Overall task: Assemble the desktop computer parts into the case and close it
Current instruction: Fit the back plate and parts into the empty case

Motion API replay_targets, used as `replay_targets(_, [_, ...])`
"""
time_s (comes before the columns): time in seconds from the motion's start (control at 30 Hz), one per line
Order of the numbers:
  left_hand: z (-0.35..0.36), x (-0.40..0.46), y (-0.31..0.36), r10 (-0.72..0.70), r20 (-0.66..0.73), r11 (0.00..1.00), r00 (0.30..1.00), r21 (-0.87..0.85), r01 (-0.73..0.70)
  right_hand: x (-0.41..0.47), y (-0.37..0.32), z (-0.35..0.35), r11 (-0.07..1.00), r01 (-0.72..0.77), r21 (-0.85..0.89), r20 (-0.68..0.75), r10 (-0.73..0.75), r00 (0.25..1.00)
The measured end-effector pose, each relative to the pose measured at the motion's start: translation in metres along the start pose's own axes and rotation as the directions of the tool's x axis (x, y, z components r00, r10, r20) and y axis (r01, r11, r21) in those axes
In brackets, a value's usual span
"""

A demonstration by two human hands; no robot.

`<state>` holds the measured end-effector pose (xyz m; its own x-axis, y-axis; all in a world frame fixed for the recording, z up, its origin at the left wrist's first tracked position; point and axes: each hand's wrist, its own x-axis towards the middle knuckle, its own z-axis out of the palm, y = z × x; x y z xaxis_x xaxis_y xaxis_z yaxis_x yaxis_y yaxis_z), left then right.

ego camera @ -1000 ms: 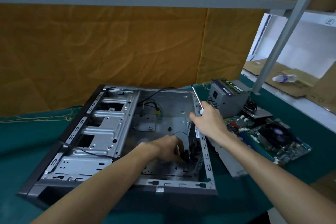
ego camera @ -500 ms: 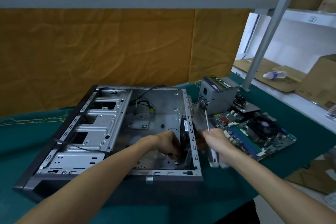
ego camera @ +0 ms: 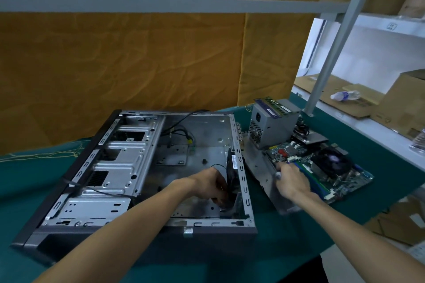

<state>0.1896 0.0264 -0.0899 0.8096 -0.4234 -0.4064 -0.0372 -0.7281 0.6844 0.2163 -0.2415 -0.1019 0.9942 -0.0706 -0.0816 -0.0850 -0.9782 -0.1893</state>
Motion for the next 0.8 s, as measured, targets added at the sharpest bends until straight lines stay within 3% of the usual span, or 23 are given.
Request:
replay_targets(0.13, [0.000, 0.002, -0.003, 0.013, 0.017, 1.000, 1.000, -0.012, -0.013, -0.007, -0.008, -0.002, 0.993, 0.038, -0.115, -0.102, -0.050, 0.994])
replay_targets(0.17, [-0.001, 0.003, -0.003, 0.016, 0.022, 1.000, 1.000, -0.012, -0.015, -0.008, -0.014, -0.005, 0.996, 0.065, -0.058, -0.174, -0.075, 0.982])
replay_targets(0.23, [-0.002, 0.003, -0.002, 0.018, 0.036, 1.000, 0.999, -0.001, -0.018, -0.012, -0.030, -0.015, 0.946, 0.119, 0.302, -0.233, -0.048, 0.971])
replay_targets(0.3, [-0.004, 0.003, -0.001, 0.005, 0.060, 1.000, 0.998, 0.011, -0.006, -0.020, -0.054, -0.031, 0.755, 0.013, 0.656, 0.016, -0.031, 0.999])
replay_targets(0.33, [-0.005, 0.003, 0.000, -0.003, 0.075, 1.000, 0.997, 0.011, 0.002, -0.027, -0.065, -0.037, 0.693, -0.070, 0.717, 0.173, -0.080, 0.982])
replay_targets(0.47, [-0.006, 0.002, 0.002, -0.019, 0.097, 1.000, 0.995, -0.006, 0.020, -0.049, -0.086, -0.043, 0.610, -0.309, 0.729, 0.565, -0.282, 0.776])
replay_targets(0.53, [-0.006, 0.000, 0.003, -0.019, 0.100, 1.000, 0.995, -0.014, 0.021, -0.052, -0.087, -0.045, 0.566, -0.403, 0.720, 0.644, -0.327, 0.692])
replay_targets(0.6, [-0.007, -0.001, 0.004, -0.019, 0.105, 1.000, 0.994, -0.019, 0.021, -0.054, -0.087, -0.047, 0.568, -0.424, 0.705, 0.670, -0.338, 0.661])
replay_targets(0.8, [-0.007, -0.003, 0.004, -0.028, 0.114, 0.999, 0.993, 0.018, 0.026, -0.055, -0.089, -0.047, 0.575, -0.387, 0.721, 0.630, -0.312, 0.711])
